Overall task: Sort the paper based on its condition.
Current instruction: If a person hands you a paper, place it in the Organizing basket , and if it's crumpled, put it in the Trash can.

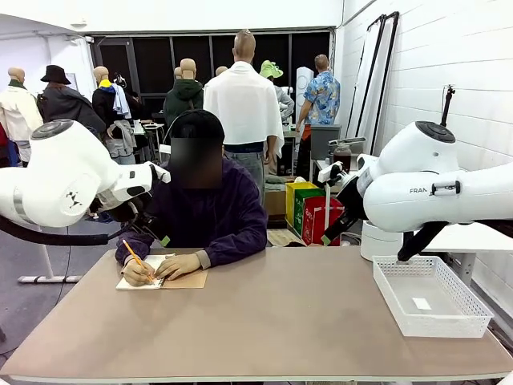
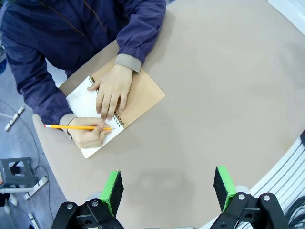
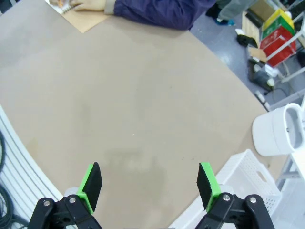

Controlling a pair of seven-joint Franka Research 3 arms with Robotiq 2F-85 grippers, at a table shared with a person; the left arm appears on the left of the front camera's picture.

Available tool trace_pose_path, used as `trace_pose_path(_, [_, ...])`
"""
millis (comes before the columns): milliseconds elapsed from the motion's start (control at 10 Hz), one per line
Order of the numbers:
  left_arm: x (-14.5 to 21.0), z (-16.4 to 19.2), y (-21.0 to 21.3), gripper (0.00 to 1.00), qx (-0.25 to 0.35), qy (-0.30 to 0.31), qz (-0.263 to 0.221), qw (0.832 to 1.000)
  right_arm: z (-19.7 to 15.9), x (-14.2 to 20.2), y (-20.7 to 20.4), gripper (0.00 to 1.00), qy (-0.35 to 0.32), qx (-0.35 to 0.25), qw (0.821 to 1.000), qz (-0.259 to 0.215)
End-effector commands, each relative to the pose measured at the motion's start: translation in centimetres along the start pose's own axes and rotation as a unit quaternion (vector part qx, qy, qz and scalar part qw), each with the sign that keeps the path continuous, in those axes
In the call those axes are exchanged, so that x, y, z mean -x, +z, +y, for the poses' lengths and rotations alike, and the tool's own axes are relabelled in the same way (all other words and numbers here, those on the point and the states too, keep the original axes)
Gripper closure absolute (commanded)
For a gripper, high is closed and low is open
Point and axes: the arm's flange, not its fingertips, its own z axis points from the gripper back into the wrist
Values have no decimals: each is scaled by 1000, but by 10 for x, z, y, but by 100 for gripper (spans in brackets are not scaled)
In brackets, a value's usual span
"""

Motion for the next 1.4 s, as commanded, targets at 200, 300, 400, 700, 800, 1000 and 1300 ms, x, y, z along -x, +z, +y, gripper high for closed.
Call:
trace_pose_path(200, [6, 0, 19, 0, 16, -12, -1, 1000, -3, -9, 16, 0, 8, -15, 1000, -25])
trace_pose_path(300, [7, -1, 20, 0, 22, -11, -4, 1000, -2, -10, 20, 0, 6, -15, 999, -39])
trace_pose_path(400, [6, -2, 20, 0, 27, -11, -6, 1000, -1, -11, 21, 0, 8, -16, 999, -39])
trace_pose_path(700, [4, -3, 19, 0, 9, -4, -2, 1000, -7, -5, -1, 0, -12, -14, 999, -34])
trace_pose_path(800, [4, -3, 19, 0, 9, -4, -2, 1000, 0, -12, 22, 0, 3, 3, 1000, -26])
trace_pose_path(1000, [4, -3, 19, 0, 9, -4, -2, 1000, 0, -12, 22, 0, 3, 3, 1000, -26])
trace_pose_path(1300, [4, -3, 19, 0, 9, -4, -2, 1000, 0, -12, 22, 0, 3, 3, 1000, -26])
